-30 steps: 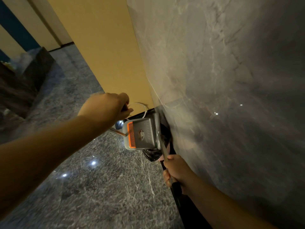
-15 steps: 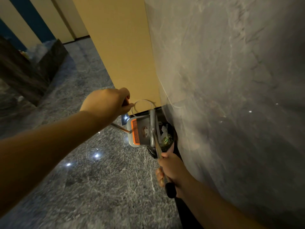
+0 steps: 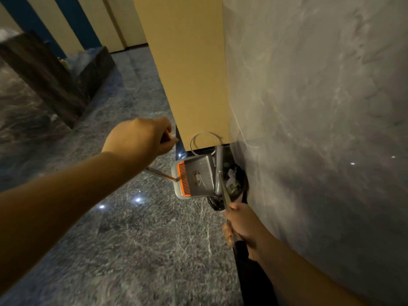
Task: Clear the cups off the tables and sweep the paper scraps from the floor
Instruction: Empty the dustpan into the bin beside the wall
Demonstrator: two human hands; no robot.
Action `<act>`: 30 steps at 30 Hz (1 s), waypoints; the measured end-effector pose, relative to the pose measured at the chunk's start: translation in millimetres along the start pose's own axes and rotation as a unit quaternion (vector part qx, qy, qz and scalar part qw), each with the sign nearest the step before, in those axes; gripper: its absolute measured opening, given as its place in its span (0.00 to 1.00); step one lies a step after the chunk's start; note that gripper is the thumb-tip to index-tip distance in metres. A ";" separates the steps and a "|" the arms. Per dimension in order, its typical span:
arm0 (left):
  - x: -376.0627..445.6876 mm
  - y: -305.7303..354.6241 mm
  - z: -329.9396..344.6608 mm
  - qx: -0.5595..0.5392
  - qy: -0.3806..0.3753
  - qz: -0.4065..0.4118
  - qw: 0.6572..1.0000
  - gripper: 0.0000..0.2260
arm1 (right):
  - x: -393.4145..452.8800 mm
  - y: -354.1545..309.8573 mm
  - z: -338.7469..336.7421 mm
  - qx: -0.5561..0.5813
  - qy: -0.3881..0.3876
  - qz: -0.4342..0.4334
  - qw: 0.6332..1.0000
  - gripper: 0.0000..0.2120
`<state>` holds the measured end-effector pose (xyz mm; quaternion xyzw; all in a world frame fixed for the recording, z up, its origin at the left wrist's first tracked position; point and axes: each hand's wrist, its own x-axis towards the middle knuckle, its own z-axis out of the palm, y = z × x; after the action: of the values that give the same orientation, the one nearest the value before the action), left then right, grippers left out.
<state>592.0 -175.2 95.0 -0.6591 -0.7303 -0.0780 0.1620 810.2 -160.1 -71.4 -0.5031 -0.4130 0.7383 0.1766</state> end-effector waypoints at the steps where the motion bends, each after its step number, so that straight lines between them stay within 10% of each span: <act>1: -7.0 -3.1 -2.3 -0.001 0.000 -0.007 1.000 0.12 | -1.7 1.3 2.9 -0.010 -0.005 -0.003 1.000 0.19; 16: -180.9 -66.7 -40.9 0.016 0.002 -0.254 0.967 0.15 | -41.9 37.6 78.4 -0.181 -0.152 0.037 0.971 0.18; 30: -468.4 -136.3 -70.6 0.065 -0.010 -0.561 0.825 0.12 | -83.7 138.8 279.5 -0.355 -0.335 0.095 0.867 0.07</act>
<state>503.7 -653.7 15.7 -0.1241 -0.9791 -0.1015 0.1255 619.4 -420.3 -88.1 -0.2913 -0.6318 0.6790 -0.2345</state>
